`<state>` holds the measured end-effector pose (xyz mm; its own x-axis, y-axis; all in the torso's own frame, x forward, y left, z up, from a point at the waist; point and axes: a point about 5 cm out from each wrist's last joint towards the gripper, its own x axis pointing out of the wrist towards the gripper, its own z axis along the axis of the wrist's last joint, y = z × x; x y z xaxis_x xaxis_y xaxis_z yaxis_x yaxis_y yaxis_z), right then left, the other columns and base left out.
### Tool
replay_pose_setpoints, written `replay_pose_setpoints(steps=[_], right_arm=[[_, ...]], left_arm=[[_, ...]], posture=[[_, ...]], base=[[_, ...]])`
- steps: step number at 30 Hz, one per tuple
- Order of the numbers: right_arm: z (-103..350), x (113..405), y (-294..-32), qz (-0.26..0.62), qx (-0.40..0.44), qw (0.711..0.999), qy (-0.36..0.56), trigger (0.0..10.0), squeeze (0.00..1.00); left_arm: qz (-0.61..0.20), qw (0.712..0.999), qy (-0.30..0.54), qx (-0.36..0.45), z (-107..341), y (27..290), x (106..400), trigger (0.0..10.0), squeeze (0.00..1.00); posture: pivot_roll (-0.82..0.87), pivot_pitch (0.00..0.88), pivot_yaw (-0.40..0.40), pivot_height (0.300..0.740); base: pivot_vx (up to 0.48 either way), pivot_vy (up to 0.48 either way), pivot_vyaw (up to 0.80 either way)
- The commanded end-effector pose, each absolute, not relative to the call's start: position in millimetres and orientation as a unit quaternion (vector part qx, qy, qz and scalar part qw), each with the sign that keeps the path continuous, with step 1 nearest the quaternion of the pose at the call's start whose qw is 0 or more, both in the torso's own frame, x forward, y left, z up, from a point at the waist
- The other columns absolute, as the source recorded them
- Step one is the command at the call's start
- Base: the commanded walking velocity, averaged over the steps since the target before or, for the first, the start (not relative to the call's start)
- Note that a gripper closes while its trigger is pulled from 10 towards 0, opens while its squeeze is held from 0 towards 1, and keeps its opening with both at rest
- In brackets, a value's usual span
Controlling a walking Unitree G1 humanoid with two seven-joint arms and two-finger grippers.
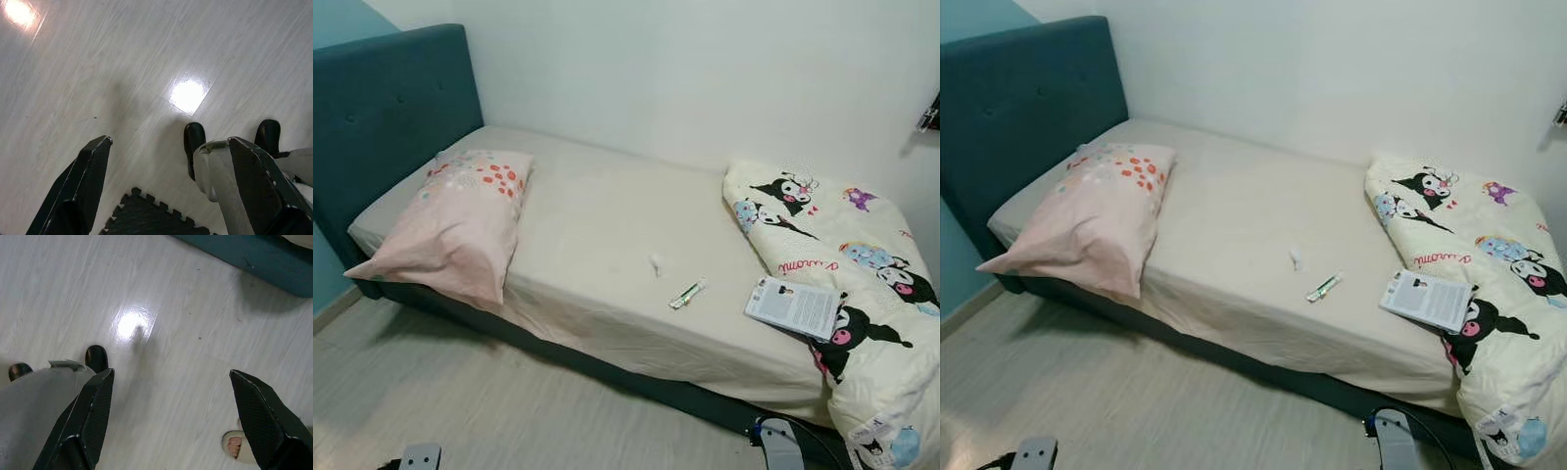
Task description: Clean up the room
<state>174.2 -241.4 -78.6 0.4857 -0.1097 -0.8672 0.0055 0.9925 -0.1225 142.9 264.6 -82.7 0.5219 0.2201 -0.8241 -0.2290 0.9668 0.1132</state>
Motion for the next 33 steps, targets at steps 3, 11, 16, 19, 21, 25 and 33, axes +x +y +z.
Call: replay_pose_setpoints(steps=[3, 11, 16, 19, 21, 25, 33], right_arm=[[-83, 168, -235, -0.013, -0.06, 0.858, 0.51, 10.0, 0.0], [-78, 183, -220, 0.071, -0.115, 0.868, 0.478, 10.0, 0.0], [-77, 186, -216, 0.1, -0.133, 0.863, 0.477, 10.0, 0.0], [-77, 185, -215, 0.105, -0.135, 0.862, 0.477, 10.0, 0.0], [-78, 185, -215, 0.108, -0.135, 0.861, 0.478, 10.0, 0.0], [-80, 180, -214, 0.118, -0.136, 0.858, 0.481, 10.0, 0.0], [-81, 177, -216, 0.125, -0.137, 0.855, 0.485, 10.0, 0.0]], left_arm=[[0.133, 0.876, 0.463, -0.033, -85, 257, 143, 10.0, 0.0], [0.129, 0.89, 0.431, -0.066, -81, 239, 164, 10.0, 0.0], [0.115, 0.897, 0.421, -0.07, -78, 229, 176, 10.0, 0.0], [0.11, 0.899, 0.418, -0.071, -78, 225, 179, 10.0, 0.0], [0.112, 0.9, 0.413, -0.081, -77, 223, 181, 10.0, 0.0], [0.115, 0.911, 0.382, -0.108, -70, 217, 197, 10.0, 0.0], [0.112, 0.916, 0.37, -0.11, -65, 215, 207, 10.0, 0.0]], posture=[[-0.01, 0.0, -0.063, 0.74], [-0.01, 0.0, -0.066, 0.74], [-0.01, 0.0, -0.067, 0.74], [-0.02, 0.0, -0.069, 0.74], [-0.02, 0.0, -0.069, 0.74], [-0.02, 0.0, -0.073, 0.74], [-0.02, 0.0, -0.071, 0.74]], base=[[0.0, 0.0, 0.0], [0.323, 0.0, 0.0], [0.401, 0.0, 0.64], [0.404, 0.0, 0.8], [0.409, 0.0, 0.79], [0.424, 0.0, 0.79], [0.421, 0.0, 0.79]])
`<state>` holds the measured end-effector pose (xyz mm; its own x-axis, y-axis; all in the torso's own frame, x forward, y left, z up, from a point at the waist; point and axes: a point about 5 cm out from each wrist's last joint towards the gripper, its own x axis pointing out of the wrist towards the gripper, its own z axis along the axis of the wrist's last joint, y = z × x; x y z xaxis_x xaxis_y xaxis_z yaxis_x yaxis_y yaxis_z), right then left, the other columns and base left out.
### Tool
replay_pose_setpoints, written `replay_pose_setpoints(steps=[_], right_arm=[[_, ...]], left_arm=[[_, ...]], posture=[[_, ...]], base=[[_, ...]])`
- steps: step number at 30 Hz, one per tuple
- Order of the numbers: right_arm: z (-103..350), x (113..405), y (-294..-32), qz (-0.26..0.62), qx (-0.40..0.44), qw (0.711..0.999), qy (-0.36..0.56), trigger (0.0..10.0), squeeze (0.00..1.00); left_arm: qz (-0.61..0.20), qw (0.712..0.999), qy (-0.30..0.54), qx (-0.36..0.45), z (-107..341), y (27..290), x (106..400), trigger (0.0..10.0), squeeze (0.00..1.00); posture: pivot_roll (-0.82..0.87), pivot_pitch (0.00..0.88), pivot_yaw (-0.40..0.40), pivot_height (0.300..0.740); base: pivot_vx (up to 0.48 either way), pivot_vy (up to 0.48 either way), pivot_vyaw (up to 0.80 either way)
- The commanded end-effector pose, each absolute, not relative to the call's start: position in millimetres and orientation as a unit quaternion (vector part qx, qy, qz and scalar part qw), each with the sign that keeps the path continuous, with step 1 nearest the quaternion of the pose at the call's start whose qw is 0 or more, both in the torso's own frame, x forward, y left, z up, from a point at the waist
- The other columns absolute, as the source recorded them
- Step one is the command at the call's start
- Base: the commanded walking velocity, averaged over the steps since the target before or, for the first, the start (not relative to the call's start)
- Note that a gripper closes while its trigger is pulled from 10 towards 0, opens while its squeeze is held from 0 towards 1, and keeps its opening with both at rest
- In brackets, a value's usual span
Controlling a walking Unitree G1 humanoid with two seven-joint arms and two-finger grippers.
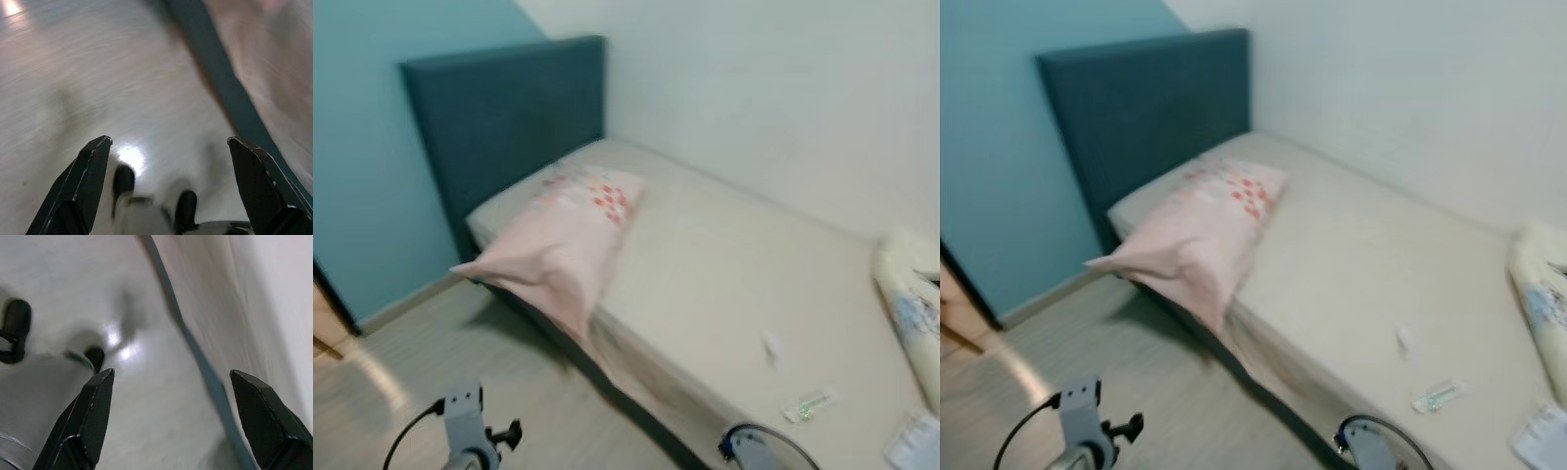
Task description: Clean up the room
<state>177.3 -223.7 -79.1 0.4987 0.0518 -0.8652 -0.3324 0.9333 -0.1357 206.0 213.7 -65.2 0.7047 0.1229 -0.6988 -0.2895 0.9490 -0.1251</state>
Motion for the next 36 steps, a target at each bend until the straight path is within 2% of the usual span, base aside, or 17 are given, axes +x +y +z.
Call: replay_pose_setpoints(steps=[1, 12, 22, 25, 30, 34, 36], right_arm=[[-81, 176, -216, 0.128, -0.138, 0.854, 0.484, 10.0, 0.0], [-82, 173, -215, 0.141, -0.142, 0.85, 0.488, 10.0, 0.0], [-75, 185, -219, 0.123, -0.133, 0.865, 0.467, 10.0, 0.0], [-70, 196, -218, 0.112, -0.121, 0.876, 0.452, 10.0, 0.0], [-67, 203, -215, 0.105, -0.117, 0.884, 0.441, 10.0, 0.0], [-65, 208, -218, 0.073, -0.112, 0.889, 0.439, 10.0, 0.0], [-59, 216, -225, 0.022, -0.073, 0.9, 0.428, 10.0, 0.0]], left_arm=[[0.111, 0.916, 0.37, -0.109, -65, 214, 207, 10.0, 0.0], [0.121, 0.92, 0.353, -0.122, -63, 215, 210, 10.0, 0.0], [0.118, 0.943, 0.266, -0.162, -32, 228, 248, 10.0, 0.0], [0.094, 0.955, 0.226, -0.167, -15, 227, 268, 10.0, 0.0], [0.069, 0.961, 0.212, -0.165, -7, 220, 279, 10.0, 0.0], [0.05, 0.962, 0.206, -0.171, -5, 213, 282, 10.0, 0.0], [0.017, 0.963, 0.199, -0.179, -3, 200, 286, 10.0, 0.0]], posture=[[-0.03, 0.0, -0.068, 0.74], [-0.02, 0.0, -0.073, 0.74], [-0.02, 0.0, -0.075, 0.74], [-0.03, 0.0, -0.072, 0.74], [-0.02, 0.0, -0.071, 0.74], [-0.03, 0.0, -0.067, 0.74], [-0.03, 0.0, -0.066, 0.74]], base=[[0.424, 0.0, 0.79], [0.425, 0.0, 0.79], [0.427, 0.0, 0.79], [0.428, 0.0, 0.78], [0.425, 0.0, 0.78], [0.428, 0.0, 0.0], [0.428, 0.0, -0.63]])
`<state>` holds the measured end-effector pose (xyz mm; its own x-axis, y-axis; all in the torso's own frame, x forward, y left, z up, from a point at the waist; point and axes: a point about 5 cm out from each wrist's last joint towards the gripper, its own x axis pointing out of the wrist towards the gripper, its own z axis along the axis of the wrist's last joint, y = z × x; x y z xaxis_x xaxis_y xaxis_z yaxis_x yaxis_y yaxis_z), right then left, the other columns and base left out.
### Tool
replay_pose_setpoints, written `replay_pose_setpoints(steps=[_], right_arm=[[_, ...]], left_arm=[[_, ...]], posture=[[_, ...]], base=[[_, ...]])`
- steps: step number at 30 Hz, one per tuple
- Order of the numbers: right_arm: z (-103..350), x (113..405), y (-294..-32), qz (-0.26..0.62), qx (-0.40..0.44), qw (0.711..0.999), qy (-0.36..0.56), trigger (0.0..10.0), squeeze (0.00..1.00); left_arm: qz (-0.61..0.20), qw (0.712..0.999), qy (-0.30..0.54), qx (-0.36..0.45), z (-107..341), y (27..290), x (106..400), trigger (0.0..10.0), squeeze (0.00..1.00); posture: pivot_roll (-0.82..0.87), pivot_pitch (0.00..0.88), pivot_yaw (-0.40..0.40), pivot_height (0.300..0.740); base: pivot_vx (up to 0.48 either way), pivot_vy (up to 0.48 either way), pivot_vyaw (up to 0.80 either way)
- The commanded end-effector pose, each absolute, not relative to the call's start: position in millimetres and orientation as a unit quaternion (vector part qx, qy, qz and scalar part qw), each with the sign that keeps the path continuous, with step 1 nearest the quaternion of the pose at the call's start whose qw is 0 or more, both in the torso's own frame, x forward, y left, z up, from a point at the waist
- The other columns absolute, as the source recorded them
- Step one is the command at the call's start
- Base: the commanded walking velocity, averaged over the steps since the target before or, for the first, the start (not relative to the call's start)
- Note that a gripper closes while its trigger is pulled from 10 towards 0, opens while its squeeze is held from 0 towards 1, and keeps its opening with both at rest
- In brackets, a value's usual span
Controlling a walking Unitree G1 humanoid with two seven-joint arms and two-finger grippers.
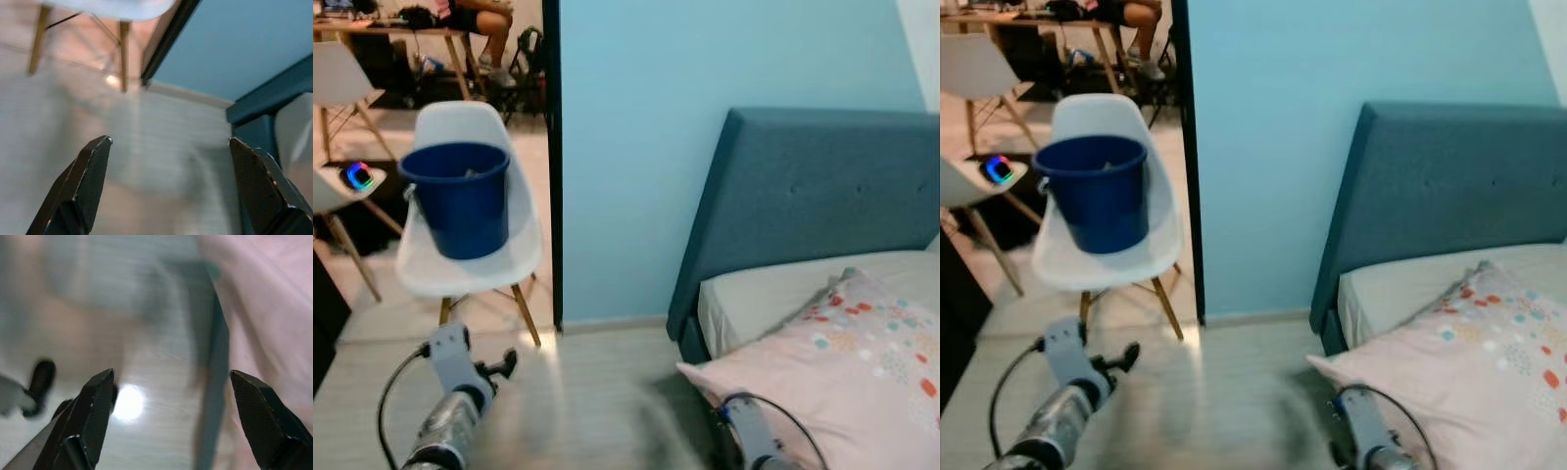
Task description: Clean up the room
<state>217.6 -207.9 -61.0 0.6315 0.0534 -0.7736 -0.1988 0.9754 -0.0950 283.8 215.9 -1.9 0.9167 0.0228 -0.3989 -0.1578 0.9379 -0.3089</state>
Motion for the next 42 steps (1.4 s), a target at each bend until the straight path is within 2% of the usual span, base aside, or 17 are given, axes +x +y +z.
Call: replay_pose_setpoints(steps=[1, 3, 7, 9, 10, 11, 15, 19, 27, 39, 42], right_arm=[[-59, 216, -225, 0.022, -0.073, 0.9, 0.428, 10.0, 0.0], [-59, 216, -225, 0.022, -0.073, 0.9, 0.428, 10.0, 0.0], [-46, 231, -240, -0.045, -0.034, 0.917, 0.394, 10.0, 0.0], [-13, 267, -253, -0.093, 0.033, 0.949, 0.301, 10.0, 0.0], [-13, 267, -253, -0.093, 0.033, 0.949, 0.301, 10.0, 0.0], [4, 282, -259, -0.105, 0.049, 0.959, 0.257, 10.0, 0.0], [39, 303, -283, -0.155, 0.005, 0.968, 0.197, 10.0, 0.0], [54, 305, -302, -0.199, -0.018, 0.964, 0.176, 10.0, 0.0], [47, 292, -314, -0.232, -0.022, 0.954, 0.191, 10.0, 0.0], [25, 276, -309, -0.24, -0.014, 0.943, 0.232, 10.0, 0.0], [12, 269, -299, -0.225, -0.011, 0.941, 0.253, 10.0, 0.0]], left_arm=[[0.017, 0.963, 0.199, -0.179, -3, 200, 286, 10.0, 0.0], [0.017, 0.963, 0.199, -0.179, -3, 200, 286, 10.0, 0.0], [-0.037, 0.965, 0.188, -0.182, 0, 186, 289, 10.0, 0.0], [-0.114, 0.963, 0.173, -0.173, 6, 168, 294, 10.0, 0.0], [-0.114, 0.963, 0.173, -0.173, 6, 168, 294, 10.0, 0.0], [-0.145, 0.961, 0.168, -0.168, 9, 161, 295, 10.0, 0.0], [-0.217, 0.948, 0.158, -0.172, 15, 145, 297, 10.0, 0.0], [-0.276, 0.935, 0.158, -0.16, 16, 133, 295, 10.0, 0.0], [-0.309, 0.927, 0.153, -0.15, 18, 123, 295, 10.0, 0.0], [-0.354, 0.918, 0.137, -0.114, 26, 113, 297, 10.0, 0.0], [-0.363, 0.916, 0.133, -0.106, 27, 108, 297, 10.0, 0.0]], posture=[[-0.03, 0.0, -0.066, 0.74], [-0.03, 0.0, -0.066, 0.74], [-0.03, 0.0, -0.065, 0.74], [-0.03, 0.0, -0.061, 0.74], [-0.03, 0.0, -0.061, 0.74], [-0.04, 0.0, -0.054, 0.74], [-0.04, 0.0, -0.053, 0.74], [-0.06, 0.0, -0.052, 0.74], [-0.07, 0.0, -0.048, 0.74], [-0.08, 0.0, -0.042, 0.74], [-0.08, 0.0, -0.044, 0.74]], base=[[0.428, 0.0, -0.8], [0.428, 0.0, -0.8], [0.422, 0.0, -0.8], [0.42, 0.0, -0.8], [0.42, 0.0, -0.8], [0.416, 0.0, -0.8], [0.412, 0.0, -0.8], [0.406, 0.0, -0.8], [0.382, 0.0, -0.8], [0.356, 0.0, -0.8], [0.294, 0.0, -0.8]])
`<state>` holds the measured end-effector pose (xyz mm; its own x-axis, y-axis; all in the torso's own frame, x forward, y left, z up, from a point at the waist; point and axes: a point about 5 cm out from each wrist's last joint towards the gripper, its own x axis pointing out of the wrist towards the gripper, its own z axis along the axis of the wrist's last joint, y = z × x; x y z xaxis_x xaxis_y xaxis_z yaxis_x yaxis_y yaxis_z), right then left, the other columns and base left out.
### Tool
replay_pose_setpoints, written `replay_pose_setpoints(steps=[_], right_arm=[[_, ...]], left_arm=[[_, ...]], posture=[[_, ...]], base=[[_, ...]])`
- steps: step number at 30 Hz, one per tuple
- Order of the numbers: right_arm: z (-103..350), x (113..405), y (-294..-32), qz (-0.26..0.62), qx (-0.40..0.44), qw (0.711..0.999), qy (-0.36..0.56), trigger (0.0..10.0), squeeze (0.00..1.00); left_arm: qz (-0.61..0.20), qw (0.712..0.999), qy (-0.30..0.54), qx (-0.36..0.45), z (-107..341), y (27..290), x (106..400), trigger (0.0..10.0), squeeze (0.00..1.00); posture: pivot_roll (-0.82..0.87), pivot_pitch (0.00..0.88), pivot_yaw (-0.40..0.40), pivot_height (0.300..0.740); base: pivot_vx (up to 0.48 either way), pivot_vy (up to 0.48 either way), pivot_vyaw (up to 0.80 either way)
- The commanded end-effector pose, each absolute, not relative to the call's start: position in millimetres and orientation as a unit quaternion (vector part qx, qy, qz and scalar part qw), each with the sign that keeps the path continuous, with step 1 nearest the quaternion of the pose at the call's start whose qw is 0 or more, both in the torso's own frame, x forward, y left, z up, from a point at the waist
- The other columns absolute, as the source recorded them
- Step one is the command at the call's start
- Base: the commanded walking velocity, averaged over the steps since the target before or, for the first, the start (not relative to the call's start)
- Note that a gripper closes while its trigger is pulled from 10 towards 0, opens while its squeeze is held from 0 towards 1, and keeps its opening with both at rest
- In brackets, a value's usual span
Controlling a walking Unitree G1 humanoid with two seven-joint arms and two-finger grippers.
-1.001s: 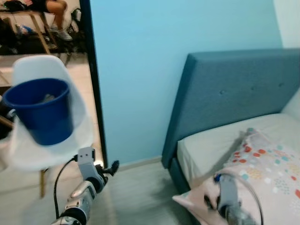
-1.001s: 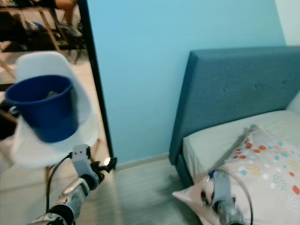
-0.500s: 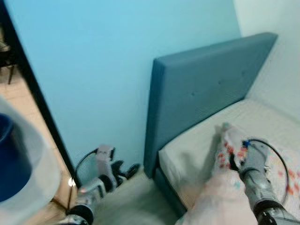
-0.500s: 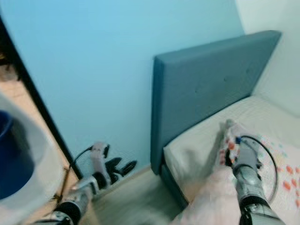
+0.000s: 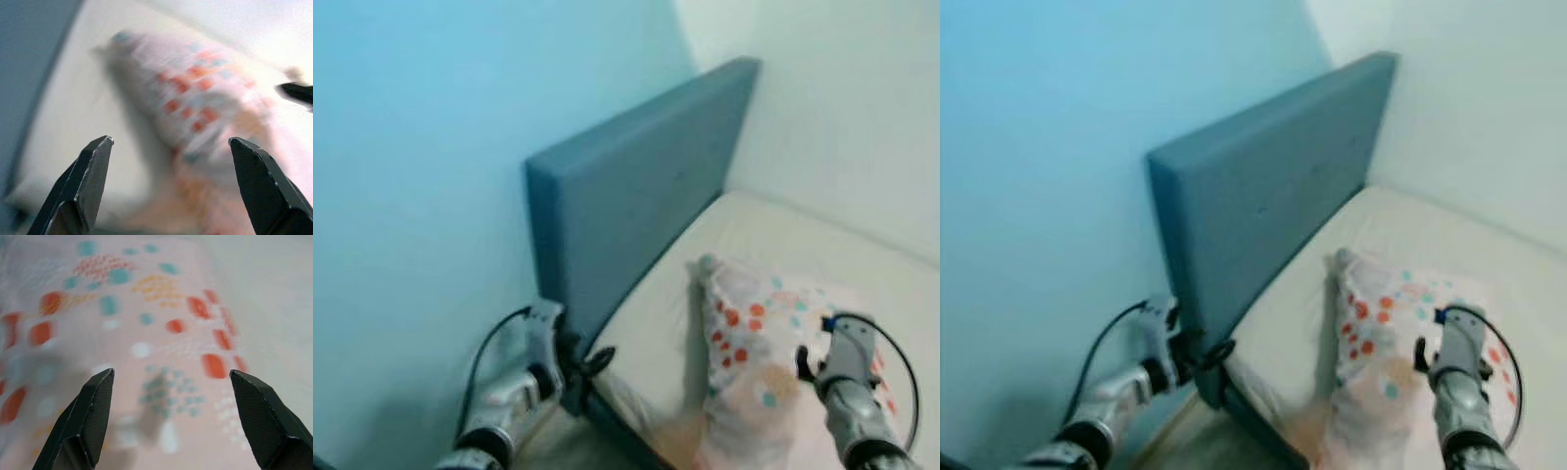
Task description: Clean up the room
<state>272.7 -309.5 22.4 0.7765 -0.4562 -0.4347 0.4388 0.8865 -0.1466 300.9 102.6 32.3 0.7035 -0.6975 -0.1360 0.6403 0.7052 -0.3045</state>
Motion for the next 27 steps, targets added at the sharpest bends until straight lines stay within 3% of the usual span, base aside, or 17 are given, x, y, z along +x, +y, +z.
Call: replay_pose_setpoints(steps=[1, 15, 24, 27], right_arm=[[9, 267, -296, -0.22, -0.01, 0.941, 0.258, 10.0, 0.0], [1, 264, -285, -0.199, -0.003, 0.943, 0.267, 10.0, 0.0], [1, 268, -280, -0.183, 0.001, 0.947, 0.265, 10.0, 0.0], [3, 273, -273, -0.157, -0.007, 0.952, 0.263, 10.0, 0.0]], left_arm=[[-0.359, 0.917, 0.138, -0.105, 26, 107, 297, 10.0, 0.0], [-0.323, 0.932, 0.14, -0.085, 23, 115, 297, 10.0, 0.0], [-0.259, 0.955, 0.136, -0.045, 26, 120, 304, 10.0, 0.0], [-0.187, 0.967, 0.168, -0.037, 18, 129, 305, 10.0, 0.0]], posture=[[-0.08, 0.0, -0.044, 0.74], [-0.08, 0.0, -0.041, 0.74], [-0.08, 0.0, -0.039, 0.74], [-0.08, 0.0, -0.04, 0.74]], base=[[0.0, 0.0, -0.8], [0.0, 0.0, -0.8], [0.0, -0.405, -0.8], [0.0, -0.149, -0.27]])
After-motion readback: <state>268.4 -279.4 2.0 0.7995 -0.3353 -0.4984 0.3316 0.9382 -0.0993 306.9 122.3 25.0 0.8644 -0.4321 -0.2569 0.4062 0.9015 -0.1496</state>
